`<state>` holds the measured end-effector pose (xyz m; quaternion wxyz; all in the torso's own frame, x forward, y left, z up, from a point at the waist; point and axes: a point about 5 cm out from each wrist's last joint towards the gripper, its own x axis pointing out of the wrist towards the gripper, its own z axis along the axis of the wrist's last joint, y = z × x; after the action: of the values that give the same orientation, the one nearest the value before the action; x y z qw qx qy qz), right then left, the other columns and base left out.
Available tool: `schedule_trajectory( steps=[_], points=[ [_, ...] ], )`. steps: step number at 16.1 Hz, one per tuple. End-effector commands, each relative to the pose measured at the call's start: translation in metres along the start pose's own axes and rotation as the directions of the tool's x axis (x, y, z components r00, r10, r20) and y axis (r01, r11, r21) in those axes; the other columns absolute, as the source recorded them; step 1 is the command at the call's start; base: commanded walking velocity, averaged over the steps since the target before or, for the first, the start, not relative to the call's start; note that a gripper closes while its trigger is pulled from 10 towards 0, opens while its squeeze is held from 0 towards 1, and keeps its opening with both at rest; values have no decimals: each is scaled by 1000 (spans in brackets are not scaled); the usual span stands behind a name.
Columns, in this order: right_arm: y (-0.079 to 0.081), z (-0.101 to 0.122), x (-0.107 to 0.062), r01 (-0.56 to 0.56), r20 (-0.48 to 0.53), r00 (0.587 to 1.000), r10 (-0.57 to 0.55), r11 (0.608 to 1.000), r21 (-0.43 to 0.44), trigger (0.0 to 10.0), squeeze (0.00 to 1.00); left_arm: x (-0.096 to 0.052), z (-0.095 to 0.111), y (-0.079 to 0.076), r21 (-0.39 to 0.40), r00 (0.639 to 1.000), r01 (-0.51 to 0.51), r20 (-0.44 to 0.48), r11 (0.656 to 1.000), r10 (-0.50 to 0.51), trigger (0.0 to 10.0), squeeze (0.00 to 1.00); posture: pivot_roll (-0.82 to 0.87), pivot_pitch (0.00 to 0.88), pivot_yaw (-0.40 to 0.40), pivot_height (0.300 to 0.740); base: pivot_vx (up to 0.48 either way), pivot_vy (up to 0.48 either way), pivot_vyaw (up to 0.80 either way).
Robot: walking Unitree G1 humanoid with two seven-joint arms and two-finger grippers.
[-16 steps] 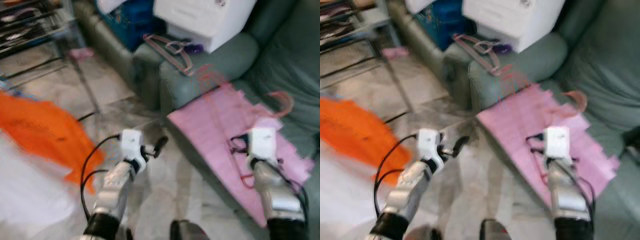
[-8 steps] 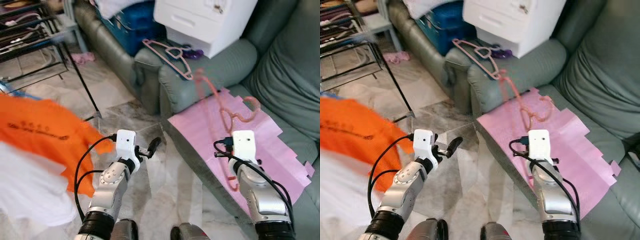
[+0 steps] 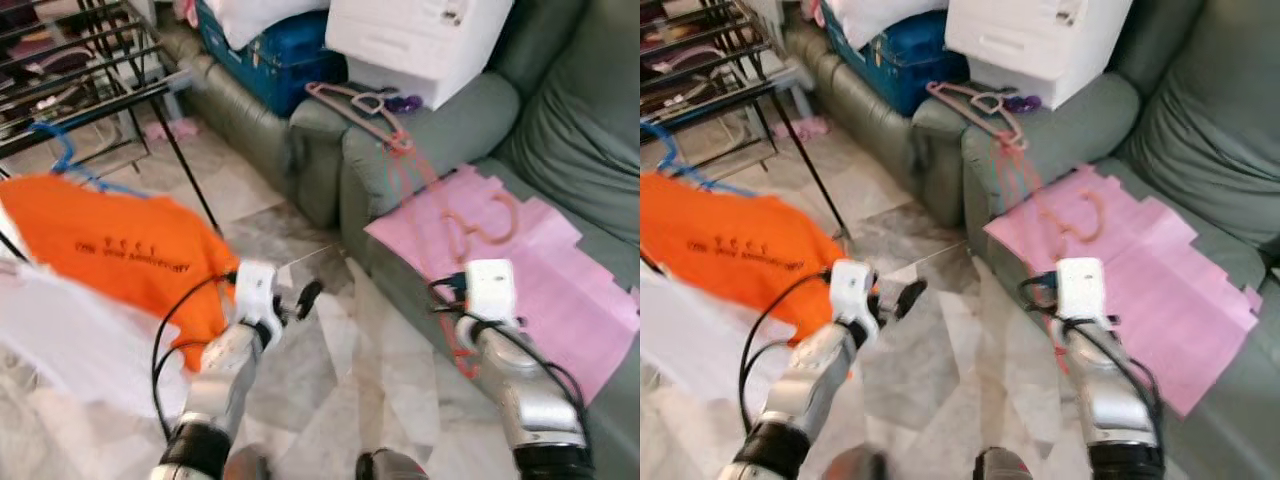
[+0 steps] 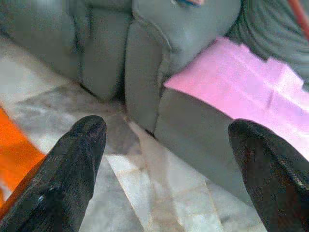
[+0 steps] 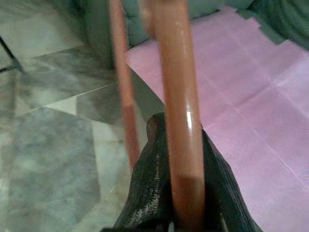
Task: Hang hanger
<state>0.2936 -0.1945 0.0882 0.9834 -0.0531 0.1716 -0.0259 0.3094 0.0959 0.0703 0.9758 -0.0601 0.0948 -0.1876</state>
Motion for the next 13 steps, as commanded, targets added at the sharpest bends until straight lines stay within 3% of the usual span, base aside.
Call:
schedule_trajectory(
  steps=[1,11,13],
  points=[
    [12,8,-1,-48,39,998,47,999,9,10000,0,-7,-5,12,17,999,-48,-8,999,48,10000,0,-120,199,0,740,0,0,438],
    [19,10,0,-95,61,994,96,995,-9,10000,0,-7,-2,11,17,999,-36,20,999,35,10000,0,-112,197,0,740,0,0,472],
    [20,10,0,-105,59,993,106,994,-16,10000,0,-6,-1,11,21,999,-31,24,999,30,10000,0,-110,196,2,740,296,0,216]
  ],
)
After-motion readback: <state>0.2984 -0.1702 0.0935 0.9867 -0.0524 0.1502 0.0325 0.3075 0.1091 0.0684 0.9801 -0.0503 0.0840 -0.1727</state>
